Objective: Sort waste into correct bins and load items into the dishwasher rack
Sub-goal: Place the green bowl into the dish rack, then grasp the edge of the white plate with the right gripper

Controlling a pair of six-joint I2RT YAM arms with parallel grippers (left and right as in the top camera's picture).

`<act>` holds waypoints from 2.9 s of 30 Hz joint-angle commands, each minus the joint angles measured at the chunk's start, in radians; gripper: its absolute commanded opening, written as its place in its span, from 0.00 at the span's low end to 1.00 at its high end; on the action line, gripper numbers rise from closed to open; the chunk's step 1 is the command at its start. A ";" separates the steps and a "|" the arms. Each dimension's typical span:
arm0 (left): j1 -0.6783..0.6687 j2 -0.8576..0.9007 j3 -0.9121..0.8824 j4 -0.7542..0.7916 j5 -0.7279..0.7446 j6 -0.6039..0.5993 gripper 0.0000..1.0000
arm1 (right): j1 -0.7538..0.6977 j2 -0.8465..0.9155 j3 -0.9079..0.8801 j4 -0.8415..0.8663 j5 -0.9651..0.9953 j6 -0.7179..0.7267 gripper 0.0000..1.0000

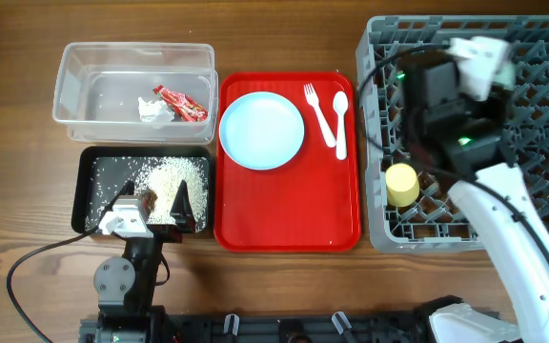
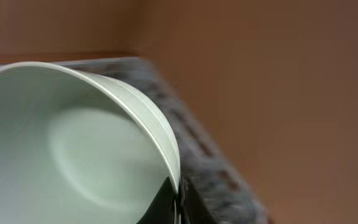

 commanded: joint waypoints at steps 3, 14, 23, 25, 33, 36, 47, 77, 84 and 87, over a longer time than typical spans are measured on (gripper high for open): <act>0.006 -0.003 -0.001 -0.009 0.005 0.013 1.00 | -0.218 0.063 0.000 0.018 0.148 0.026 0.05; 0.006 -0.003 -0.001 -0.009 0.005 0.013 1.00 | -0.480 0.252 -0.011 0.051 -0.112 0.022 0.04; 0.006 -0.003 -0.001 -0.009 0.005 0.013 1.00 | -0.475 0.436 -0.011 0.112 -0.033 -0.089 0.04; 0.006 -0.003 -0.001 -0.009 0.005 0.013 1.00 | -0.460 0.451 -0.011 0.116 -0.037 -0.089 0.04; 0.006 -0.003 -0.001 -0.009 0.005 0.013 1.00 | -0.360 0.460 -0.011 0.216 -0.056 -0.195 0.05; 0.006 -0.003 -0.001 -0.009 0.005 0.013 1.00 | -0.340 0.460 -0.011 0.219 -0.056 -0.214 0.05; 0.006 -0.003 -0.001 -0.009 0.005 0.013 1.00 | -0.170 0.374 -0.011 0.224 -0.082 -0.213 0.25; 0.006 -0.003 -0.001 -0.009 0.005 0.013 1.00 | 0.179 0.549 -0.006 0.265 -1.522 0.370 0.54; 0.006 -0.003 -0.001 -0.009 0.005 0.013 1.00 | 0.193 0.651 -0.006 0.315 -1.501 0.505 0.31; 0.006 -0.003 -0.001 -0.009 0.005 0.013 1.00 | 0.204 0.651 -0.006 0.279 -1.423 0.537 0.05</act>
